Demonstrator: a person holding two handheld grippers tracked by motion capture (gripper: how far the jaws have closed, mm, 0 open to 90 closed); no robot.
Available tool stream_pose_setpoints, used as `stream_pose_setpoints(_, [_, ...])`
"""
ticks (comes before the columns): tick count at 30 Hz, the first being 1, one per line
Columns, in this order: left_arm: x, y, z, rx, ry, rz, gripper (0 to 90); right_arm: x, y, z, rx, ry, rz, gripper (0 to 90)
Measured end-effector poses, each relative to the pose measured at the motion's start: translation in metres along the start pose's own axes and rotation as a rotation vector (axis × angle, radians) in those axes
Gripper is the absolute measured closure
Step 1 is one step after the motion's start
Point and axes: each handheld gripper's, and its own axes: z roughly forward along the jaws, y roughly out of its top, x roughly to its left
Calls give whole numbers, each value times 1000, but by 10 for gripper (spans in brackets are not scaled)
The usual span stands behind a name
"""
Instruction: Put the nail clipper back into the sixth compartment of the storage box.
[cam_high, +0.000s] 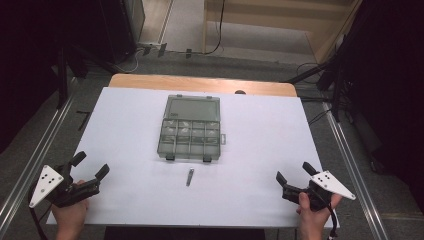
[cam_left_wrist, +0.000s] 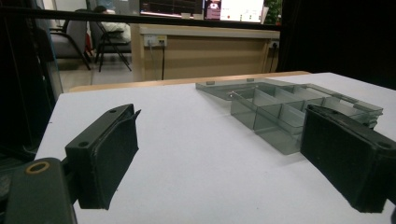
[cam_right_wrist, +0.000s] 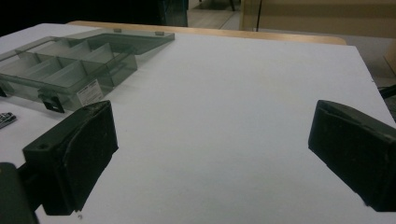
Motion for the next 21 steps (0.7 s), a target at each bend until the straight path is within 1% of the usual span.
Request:
stream_pose_setpoints(6, [0, 0, 0, -1, -1, -1, 107, 6, 3, 1, 10, 13, -10, 17])
stream_pose_setpoints(8, [0, 0, 0, 0, 0, -1, 107, 9, 4, 2, 10, 26, -17, 18])
stream_pose_setpoints(11, [0, 0, 0, 0, 1, -2, 107, 15, 8, 4, 10, 44, -25, 23])
stream_pose_setpoints(20, [-1, 0, 0, 0, 1, -1, 108, 34, 19, 12, 19, 78, -58, 48])
stream_pose_setpoints(21, [-1, 0, 0, 0, 1, -1, 108, 35, 21, 12, 17, 89, -58, 49])
